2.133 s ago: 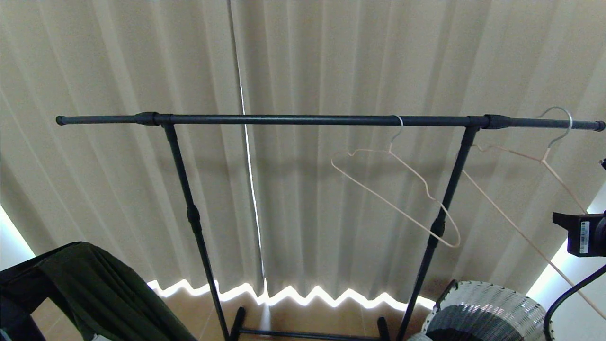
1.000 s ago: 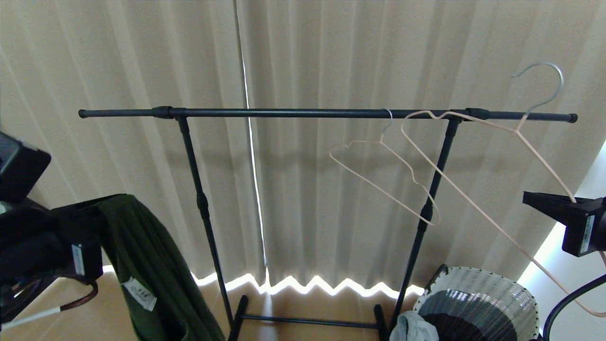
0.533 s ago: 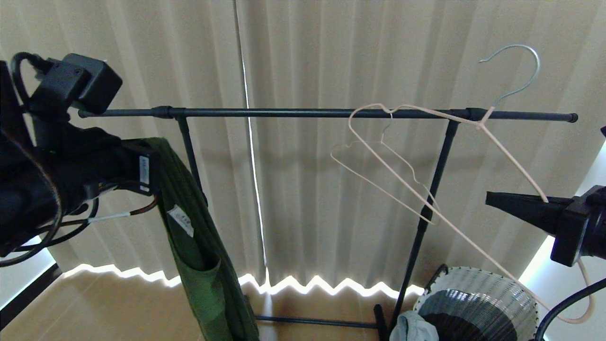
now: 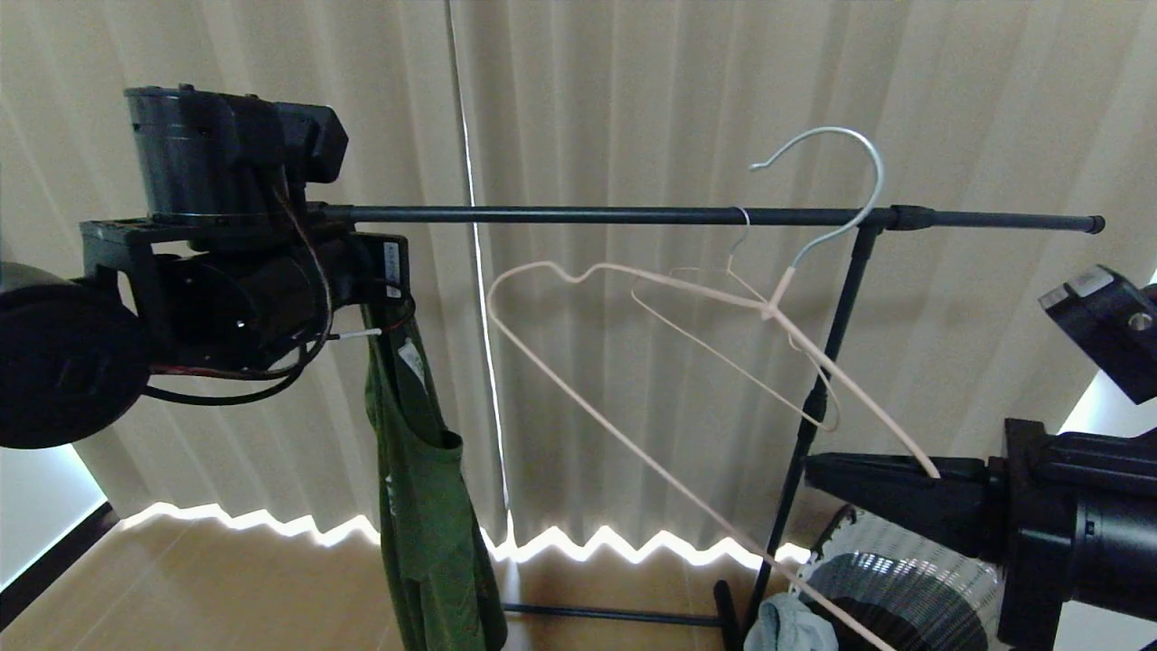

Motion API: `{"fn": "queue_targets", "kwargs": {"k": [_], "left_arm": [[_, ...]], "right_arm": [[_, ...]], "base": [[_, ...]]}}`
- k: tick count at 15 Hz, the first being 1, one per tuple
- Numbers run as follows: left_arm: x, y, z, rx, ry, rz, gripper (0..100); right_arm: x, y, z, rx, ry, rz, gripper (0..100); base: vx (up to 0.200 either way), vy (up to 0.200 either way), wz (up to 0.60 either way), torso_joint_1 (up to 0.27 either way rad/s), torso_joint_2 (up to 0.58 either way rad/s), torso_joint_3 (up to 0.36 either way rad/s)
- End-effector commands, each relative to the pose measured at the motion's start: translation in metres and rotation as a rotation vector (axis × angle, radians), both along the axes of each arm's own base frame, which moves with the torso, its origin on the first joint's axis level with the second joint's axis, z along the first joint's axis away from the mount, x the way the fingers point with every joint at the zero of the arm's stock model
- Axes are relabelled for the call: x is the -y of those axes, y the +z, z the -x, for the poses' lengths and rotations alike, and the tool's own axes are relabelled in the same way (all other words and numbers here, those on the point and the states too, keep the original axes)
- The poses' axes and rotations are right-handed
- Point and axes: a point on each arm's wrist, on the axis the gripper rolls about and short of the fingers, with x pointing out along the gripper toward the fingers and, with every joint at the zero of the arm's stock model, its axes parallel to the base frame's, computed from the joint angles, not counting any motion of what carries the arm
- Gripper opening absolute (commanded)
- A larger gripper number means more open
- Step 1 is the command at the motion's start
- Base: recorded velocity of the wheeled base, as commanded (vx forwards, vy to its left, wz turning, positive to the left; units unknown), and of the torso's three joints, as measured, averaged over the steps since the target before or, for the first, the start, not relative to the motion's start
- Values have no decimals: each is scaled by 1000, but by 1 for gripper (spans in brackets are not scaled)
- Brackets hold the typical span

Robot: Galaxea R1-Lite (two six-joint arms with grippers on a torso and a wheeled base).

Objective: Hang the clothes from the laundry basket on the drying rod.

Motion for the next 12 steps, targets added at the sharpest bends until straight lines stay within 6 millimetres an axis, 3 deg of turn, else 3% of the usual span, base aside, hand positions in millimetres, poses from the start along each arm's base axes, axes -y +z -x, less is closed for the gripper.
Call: {"fn": "queue_targets", "kwargs": {"k": [1,4,12], "left_arm": [[9,-6,-5,-16,-17,-4,0],[17,-3,-1,-8,-44,5,0],[23,-4,2,-9,-65,4,0]], "right_arm": [[-14,-5,0,-20,51,16,0],[-29,-11,-9,-7,65,8,0],[-41,-16,-15,-22,84,23,0]], "base": [[0,0,0,0,0,0],[0,0,0,0,0,0],[0,0,0,0,0,0]]}}
